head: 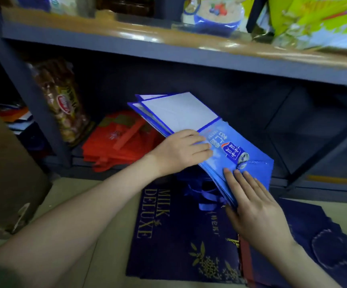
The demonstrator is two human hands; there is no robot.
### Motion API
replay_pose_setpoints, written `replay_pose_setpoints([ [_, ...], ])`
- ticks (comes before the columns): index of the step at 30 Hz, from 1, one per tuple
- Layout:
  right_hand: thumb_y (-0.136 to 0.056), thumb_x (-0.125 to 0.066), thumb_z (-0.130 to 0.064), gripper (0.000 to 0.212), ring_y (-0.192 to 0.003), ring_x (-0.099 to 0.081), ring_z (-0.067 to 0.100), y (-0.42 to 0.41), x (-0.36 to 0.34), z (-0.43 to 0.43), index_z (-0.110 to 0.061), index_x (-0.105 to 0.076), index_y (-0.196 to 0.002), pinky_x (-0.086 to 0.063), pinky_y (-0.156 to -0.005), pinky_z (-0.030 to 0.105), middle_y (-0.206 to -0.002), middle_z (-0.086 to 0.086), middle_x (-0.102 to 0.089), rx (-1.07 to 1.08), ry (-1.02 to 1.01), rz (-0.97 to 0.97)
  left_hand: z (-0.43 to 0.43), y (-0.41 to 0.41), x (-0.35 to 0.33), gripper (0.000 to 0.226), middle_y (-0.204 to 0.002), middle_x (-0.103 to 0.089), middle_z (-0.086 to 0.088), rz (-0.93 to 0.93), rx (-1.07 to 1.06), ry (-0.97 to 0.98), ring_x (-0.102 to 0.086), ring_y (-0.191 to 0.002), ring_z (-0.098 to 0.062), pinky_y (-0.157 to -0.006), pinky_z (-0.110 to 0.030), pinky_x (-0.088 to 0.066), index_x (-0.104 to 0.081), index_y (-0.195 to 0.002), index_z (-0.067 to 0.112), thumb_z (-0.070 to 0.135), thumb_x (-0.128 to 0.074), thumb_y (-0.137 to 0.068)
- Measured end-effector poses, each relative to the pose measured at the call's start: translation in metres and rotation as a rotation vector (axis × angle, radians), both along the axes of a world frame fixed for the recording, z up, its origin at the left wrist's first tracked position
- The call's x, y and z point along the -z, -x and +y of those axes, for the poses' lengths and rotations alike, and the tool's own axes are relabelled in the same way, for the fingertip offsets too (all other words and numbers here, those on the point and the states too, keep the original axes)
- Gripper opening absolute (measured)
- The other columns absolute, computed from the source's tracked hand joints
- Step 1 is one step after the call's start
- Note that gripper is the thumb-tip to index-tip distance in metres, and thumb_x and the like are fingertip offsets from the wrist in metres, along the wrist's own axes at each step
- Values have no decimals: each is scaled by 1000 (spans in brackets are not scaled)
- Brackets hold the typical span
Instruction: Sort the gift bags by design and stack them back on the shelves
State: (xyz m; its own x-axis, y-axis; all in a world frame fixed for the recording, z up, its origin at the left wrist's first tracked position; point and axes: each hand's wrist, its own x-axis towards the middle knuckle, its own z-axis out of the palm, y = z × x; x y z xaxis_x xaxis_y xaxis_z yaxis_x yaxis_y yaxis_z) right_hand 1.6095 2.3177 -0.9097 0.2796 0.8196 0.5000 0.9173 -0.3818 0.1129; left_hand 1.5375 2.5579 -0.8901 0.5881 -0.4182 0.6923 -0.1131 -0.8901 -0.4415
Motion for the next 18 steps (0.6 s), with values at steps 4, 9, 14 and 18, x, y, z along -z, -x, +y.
replay_pose_setpoints([
  [4, -82, -48, -13, 46, -99, -67, 37, -27, 25, 19, 2, -61, -123, -57, -81, 47, -108, 21, -68, 149, 71, -7, 4, -48, 26, 38, -106, -71, -6, 187, -198, 4, -62, -111, -28, -106, -46, -31, -75, -89, 23, 5, -42, -88],
  [9, -70, -50, 2, 44, -90, -68, 41, -43, 43, 65, 5, -66, -110, -57, -76, 47, -96, 23, -68, 253, 249, -108, 2, -58, 60, 52, -153, -28, -15, 547, -614, 379, -17, -145, -28, -113, -58, -5, -50, -136, 27, 17, -57, -86],
  [14, -50, -77, -6, 59, -84, -68, 38, -42, 55, 100, 2, -68, -108, -58, -71, 41, -88, 20, -69, 294, 438, 76, 0, -46, 74, 58, -158, -10, -11, 549, -656, 995, -11, -144, -29, -117, -40, -15, -24, -150, 17, 11, -43, -95],
  [18, -74, -79, -32, 90, -136, -38, 22, -55, 49, 99, -13, -32, -148, -30, -108, 27, -146, 7, -43, -180, 389, 530, -14, -25, 88, 50, -150, -33, -14, 522, -398, 1087, -33, -137, -31, -114, -41, -26, -40, -142, 6, 17, -31, -94],
])
